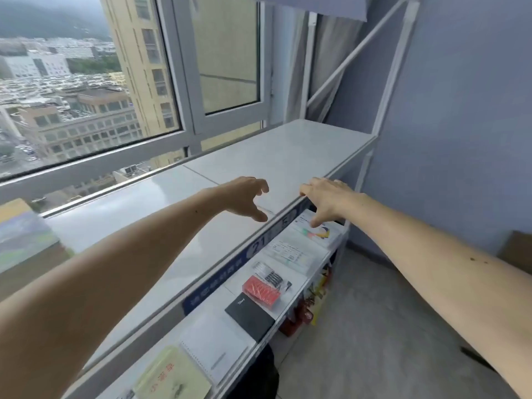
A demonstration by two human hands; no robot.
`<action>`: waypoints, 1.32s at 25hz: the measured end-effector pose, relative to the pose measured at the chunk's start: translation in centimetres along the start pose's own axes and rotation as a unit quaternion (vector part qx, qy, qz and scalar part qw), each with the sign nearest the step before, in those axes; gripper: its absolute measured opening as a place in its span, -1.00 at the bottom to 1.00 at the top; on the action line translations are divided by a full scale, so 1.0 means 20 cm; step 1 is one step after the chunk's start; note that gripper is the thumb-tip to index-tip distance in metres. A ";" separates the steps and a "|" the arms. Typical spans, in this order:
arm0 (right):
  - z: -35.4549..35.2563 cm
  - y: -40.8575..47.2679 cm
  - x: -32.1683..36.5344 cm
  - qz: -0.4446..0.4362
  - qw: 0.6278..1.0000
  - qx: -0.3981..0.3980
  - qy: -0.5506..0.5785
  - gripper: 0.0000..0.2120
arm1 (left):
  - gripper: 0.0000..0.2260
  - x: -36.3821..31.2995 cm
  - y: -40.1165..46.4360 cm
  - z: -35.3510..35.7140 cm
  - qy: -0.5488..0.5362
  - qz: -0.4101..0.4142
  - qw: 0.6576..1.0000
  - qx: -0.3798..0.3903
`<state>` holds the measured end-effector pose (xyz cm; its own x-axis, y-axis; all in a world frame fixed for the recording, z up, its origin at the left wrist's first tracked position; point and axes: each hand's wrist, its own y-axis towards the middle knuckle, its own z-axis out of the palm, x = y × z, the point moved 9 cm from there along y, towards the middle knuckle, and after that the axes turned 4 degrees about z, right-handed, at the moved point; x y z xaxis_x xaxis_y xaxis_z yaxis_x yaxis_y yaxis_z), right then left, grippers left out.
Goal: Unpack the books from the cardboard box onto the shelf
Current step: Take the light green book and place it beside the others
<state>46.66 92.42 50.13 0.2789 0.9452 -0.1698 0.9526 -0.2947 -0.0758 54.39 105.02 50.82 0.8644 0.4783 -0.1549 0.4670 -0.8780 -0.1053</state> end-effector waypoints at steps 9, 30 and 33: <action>0.54 -0.88 -1.53 0.219 0.972 0.080 0.043 -0.22 | -0.39 -1.63 0.80 0.45 0.002 0.242 0.966 0.087; 1.91 -1.73 -4.32 0.375 0.895 0.209 0.123 -0.35 | -0.38 -4.20 2.72 1.53 0.028 0.370 0.893 0.256; 2.11 -1.64 -4.63 0.359 0.894 0.228 0.140 -0.39 | -0.38 -4.35 3.02 1.69 0.016 0.351 0.894 0.279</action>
<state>-15.57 8.60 26.89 0.8788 0.4692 -0.0870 0.3854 -0.8053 -0.4505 1.09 11.11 24.80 0.9167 -0.1963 -0.3481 -0.3513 -0.8112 -0.4675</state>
